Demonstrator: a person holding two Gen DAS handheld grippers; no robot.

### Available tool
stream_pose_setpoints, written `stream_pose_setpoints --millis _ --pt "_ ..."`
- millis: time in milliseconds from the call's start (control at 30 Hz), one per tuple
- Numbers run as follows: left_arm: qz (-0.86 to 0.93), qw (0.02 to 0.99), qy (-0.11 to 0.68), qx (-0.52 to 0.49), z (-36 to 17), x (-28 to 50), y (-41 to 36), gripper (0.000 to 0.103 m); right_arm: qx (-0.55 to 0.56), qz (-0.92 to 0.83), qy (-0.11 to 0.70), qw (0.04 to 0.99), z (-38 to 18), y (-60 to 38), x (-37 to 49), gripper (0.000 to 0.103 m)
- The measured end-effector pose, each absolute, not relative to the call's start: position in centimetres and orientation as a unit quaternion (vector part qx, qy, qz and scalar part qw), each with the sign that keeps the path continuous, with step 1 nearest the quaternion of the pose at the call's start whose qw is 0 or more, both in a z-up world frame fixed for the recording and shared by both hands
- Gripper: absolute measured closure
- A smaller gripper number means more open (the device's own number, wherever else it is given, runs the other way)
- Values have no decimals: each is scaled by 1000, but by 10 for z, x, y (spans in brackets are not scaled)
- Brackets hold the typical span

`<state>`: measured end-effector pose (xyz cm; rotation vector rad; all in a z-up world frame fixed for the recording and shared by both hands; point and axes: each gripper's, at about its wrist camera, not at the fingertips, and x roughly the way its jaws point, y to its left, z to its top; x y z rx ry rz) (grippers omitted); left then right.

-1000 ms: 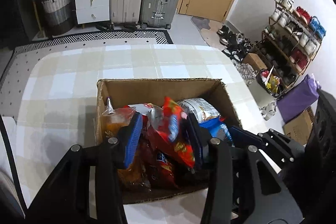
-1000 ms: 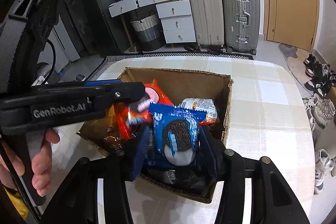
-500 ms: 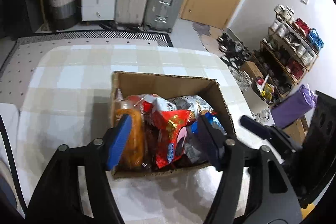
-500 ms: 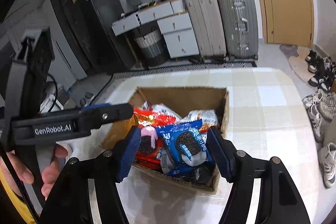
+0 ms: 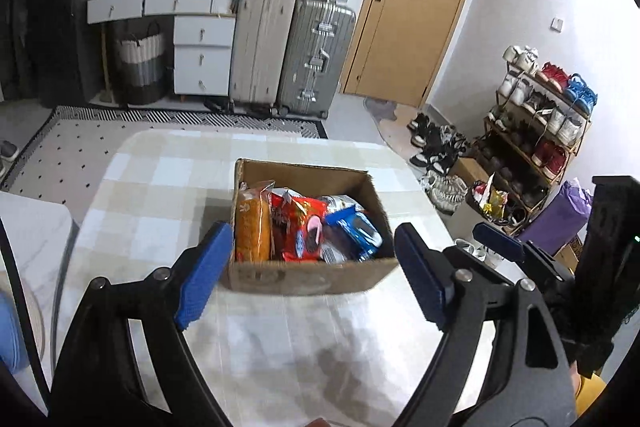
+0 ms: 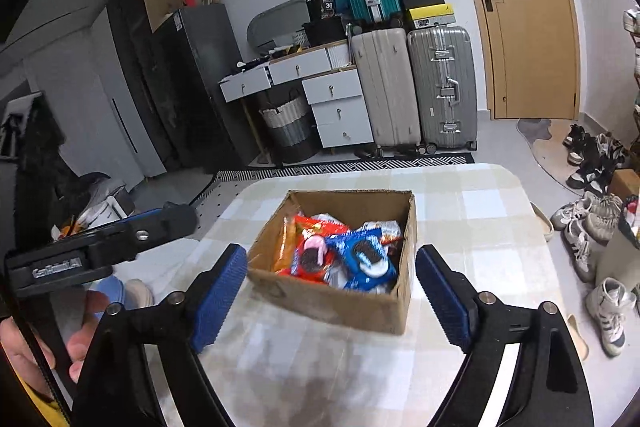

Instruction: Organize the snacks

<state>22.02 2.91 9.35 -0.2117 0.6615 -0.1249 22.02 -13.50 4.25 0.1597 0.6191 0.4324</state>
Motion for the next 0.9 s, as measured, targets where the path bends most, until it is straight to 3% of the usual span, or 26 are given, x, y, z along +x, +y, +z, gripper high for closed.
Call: stream_pose_setpoints --millis 133,333,400,500,900 --pt "-59 945 299 -114 110 154 32 20 87 213 288 930 58 -143 175 14" --pt "-33 956 262 -127 119 54 38 1 91 240 253 933 81 -143 107 11" --pt "-25 959 255 -123 120 25 35 1 83 246 244 934 88 -140 86 11" --pt "-14 964 251 -88 122 -14 26 1 73 254 222 938 96 -134 57 1" --pt "37 977 203 -50 112 -70 19 1 61 255 189 946 58 -126 16 1"
